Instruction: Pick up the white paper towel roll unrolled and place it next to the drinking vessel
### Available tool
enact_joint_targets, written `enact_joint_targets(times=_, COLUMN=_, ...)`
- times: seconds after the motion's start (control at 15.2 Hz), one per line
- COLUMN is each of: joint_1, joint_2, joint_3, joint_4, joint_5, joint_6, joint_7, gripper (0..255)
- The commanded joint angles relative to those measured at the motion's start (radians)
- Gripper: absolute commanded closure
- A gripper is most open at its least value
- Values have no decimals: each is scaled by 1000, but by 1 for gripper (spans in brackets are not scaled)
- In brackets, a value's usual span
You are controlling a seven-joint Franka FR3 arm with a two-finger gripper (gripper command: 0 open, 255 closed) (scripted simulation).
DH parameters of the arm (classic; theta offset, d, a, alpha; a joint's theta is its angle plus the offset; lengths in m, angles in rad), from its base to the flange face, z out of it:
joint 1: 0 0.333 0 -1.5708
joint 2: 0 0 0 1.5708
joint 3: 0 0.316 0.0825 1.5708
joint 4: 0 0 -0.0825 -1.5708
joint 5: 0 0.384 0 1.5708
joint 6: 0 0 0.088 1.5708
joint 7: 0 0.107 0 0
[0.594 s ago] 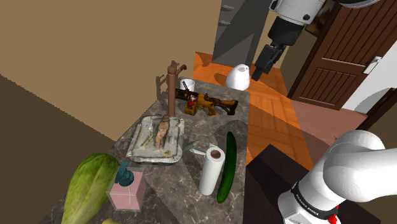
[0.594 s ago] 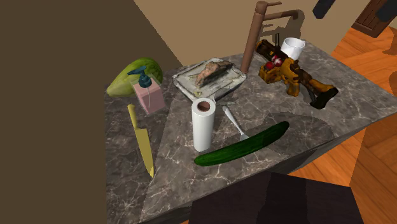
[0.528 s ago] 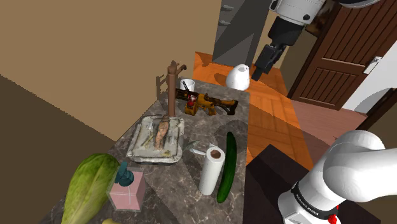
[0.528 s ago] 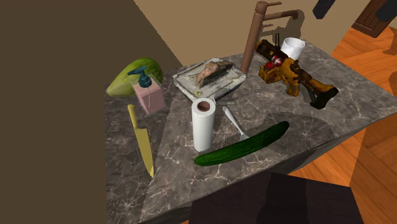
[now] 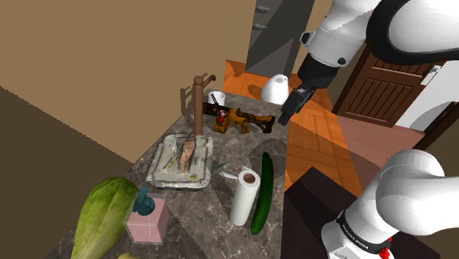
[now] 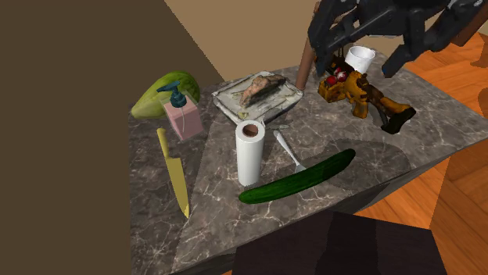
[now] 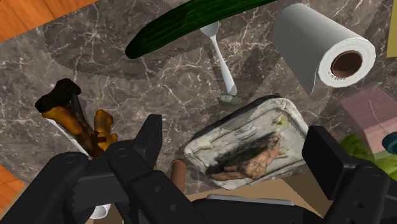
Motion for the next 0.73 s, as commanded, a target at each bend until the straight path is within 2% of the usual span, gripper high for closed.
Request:
enact_joint_targets(times=0.0, joint_1=21, joint_2=-16, joint_3=44, joint_4=-50, joint_5=31, joint_6=46, joint_7=33, gripper=0)
enact_joint_targets(times=0.33, joint_1=84, joint_2=-40, joint_3=168, joint_4=-157, joint_5=116, joint_6=158, joint_7=121, gripper=0)
enact_joint_targets(times=0.66, joint_1=148, joint_2=-10, joint_3=312, joint_4=-230, joint_5=208, joint_6=290, joint_7=215, gripper=0)
